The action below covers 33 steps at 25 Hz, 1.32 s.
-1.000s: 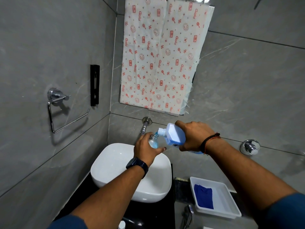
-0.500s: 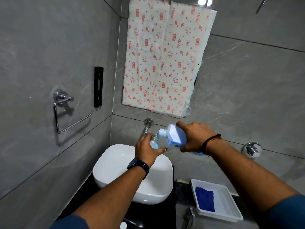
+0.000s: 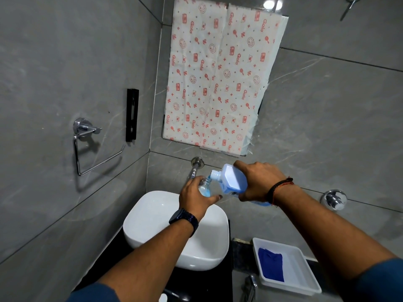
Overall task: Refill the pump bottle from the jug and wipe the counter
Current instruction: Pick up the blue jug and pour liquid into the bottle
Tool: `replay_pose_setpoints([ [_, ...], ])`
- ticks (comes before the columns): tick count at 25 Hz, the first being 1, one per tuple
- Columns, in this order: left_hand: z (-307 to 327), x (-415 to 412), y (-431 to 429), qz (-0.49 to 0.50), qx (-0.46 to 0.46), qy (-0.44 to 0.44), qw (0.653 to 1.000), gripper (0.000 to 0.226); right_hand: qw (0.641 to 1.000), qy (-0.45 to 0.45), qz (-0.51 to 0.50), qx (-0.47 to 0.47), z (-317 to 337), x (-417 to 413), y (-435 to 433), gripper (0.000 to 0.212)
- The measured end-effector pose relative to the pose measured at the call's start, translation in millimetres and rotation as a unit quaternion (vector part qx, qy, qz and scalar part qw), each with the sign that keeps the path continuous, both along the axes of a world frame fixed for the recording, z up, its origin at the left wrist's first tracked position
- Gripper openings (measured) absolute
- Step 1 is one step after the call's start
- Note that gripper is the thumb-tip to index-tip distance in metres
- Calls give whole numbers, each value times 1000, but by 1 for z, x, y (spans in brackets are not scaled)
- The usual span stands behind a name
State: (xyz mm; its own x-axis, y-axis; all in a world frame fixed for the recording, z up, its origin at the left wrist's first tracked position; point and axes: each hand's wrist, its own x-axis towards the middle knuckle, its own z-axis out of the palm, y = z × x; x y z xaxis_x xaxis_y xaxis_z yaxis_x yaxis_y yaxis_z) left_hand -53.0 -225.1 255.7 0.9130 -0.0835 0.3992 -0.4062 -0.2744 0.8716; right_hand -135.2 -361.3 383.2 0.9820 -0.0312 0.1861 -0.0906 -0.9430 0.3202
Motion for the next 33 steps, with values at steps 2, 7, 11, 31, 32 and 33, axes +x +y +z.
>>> replay_pose_setpoints([
  [2,0,0,0,0,-2,1,1000,67,1000,-2,-1,-4,1,0,0,79],
  [7,2,1,-1,4,-3,1,1000,67,1000,-2,-1,-4,-1,2,-1,80],
  [11,1,2,-2,3,-2,2,1000,66,1000,-6,-1,-4,-2,4,-2,80],
  [31,3,4,-4,5,-10,5,1000,66,1000,-16,3,-10,-1,6,-6,81],
  [32,3,4,-4,6,-9,6,1000,66,1000,-17,4,-12,0,6,-6,81],
  [33,4,4,-3,6,-8,6,1000,66,1000,-17,5,-12,0,6,-6,81],
])
